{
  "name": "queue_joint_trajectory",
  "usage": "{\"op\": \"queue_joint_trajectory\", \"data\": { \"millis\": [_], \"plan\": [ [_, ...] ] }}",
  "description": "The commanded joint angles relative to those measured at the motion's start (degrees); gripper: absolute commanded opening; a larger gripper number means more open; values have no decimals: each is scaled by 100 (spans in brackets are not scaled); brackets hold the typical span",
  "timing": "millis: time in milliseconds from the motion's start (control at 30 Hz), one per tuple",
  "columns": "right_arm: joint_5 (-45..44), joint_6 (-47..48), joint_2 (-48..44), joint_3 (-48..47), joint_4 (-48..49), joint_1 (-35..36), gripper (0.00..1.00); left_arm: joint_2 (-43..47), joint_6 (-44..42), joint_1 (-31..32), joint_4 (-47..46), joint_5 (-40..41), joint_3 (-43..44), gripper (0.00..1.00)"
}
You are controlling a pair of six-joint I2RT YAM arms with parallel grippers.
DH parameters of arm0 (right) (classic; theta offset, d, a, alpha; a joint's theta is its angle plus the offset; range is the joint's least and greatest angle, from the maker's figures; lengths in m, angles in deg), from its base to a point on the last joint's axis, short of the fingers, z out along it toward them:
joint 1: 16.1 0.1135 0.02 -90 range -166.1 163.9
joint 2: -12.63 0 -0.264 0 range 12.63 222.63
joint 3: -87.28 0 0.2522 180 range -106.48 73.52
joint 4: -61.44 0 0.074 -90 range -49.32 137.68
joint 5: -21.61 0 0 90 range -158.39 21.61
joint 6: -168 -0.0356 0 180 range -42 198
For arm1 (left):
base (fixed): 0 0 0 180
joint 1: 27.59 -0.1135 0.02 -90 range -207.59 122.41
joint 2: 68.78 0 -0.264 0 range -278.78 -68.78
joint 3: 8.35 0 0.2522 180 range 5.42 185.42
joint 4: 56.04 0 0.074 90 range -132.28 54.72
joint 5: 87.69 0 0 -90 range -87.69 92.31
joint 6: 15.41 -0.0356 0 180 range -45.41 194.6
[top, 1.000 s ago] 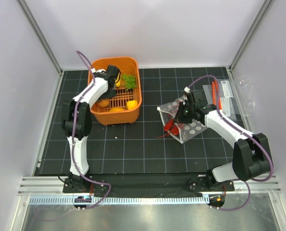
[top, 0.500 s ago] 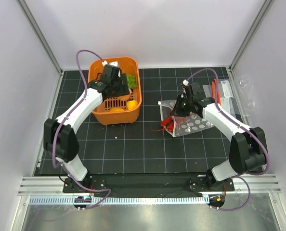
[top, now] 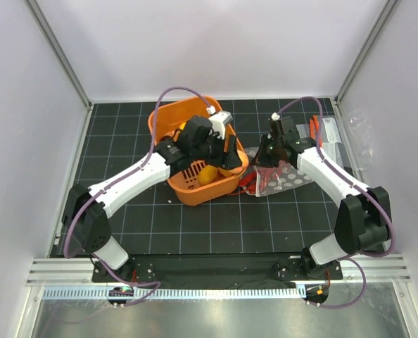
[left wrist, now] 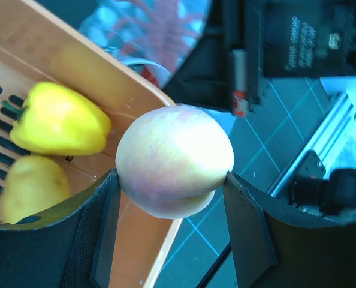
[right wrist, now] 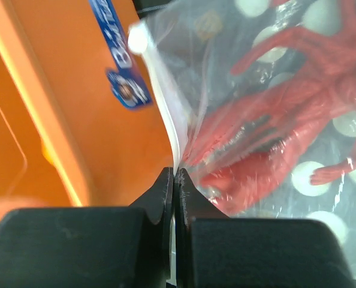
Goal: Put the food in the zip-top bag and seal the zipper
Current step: Pick up the fake fruit from the bin, then move the bin to the center of the board.
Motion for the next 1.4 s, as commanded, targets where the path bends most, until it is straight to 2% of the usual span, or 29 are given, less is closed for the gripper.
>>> {"op": "queue_joint_trajectory", "data": {
  "millis": [0, 33, 67, 167, 233, 400, 467, 533, 700, 867, 1100, 1233, 1367],
  "plan": [
    [-217, -99, -336, -134, -63, -5, 1, -54, -141, 98, -127, 235, 247, 11],
    [-218, -99, -344, -152, -81, -5, 1, -97, -194, 98, 5, 951, 273, 11],
    [-244, -99, -362, -152, -98, 4, 1, -159, -325, 46, 320, 1237, 317, 9],
    [-288, -108, -458, -134, -72, -5, 1, -317, -257, -330, 533, 1547, 291, 5],
    [-323, -82, -494, -134, -72, -5, 1, -196, -264, -569, 490, 1407, 212, 4],
    [-367, -64, -520, -82, -55, -5, 1, 297, -748, -429, 261, 1468, 492, 6],
    [-385, -82, -538, -55, -37, -13, 1, 420, -695, -420, 288, 1119, 616, 6],
    [-420, -82, -555, -38, -37, -5, 1, 526, -572, -359, 262, 628, 730, 7],
    [-455, -90, -625, 102, -28, -5, 1, 447, -160, -52, -54, 37, 783, 7],
    [-464, -134, -801, 322, 42, -5, 1, -219, 535, 19, -967, -298, 1150, 7],
    [-516, -143, -1047, 586, 60, -5, 1, -1600, 746, 19, -1066, -70, 2320, 5],
    [-569, -143, -1127, 630, 34, -5, 1, -1864, 939, 10, -908, 351, 2137, 3],
    [-596, -169, -1144, 639, 95, -5, 1, -1585, 931, -60, -829, 852, 1505, 2]
  ]
}}
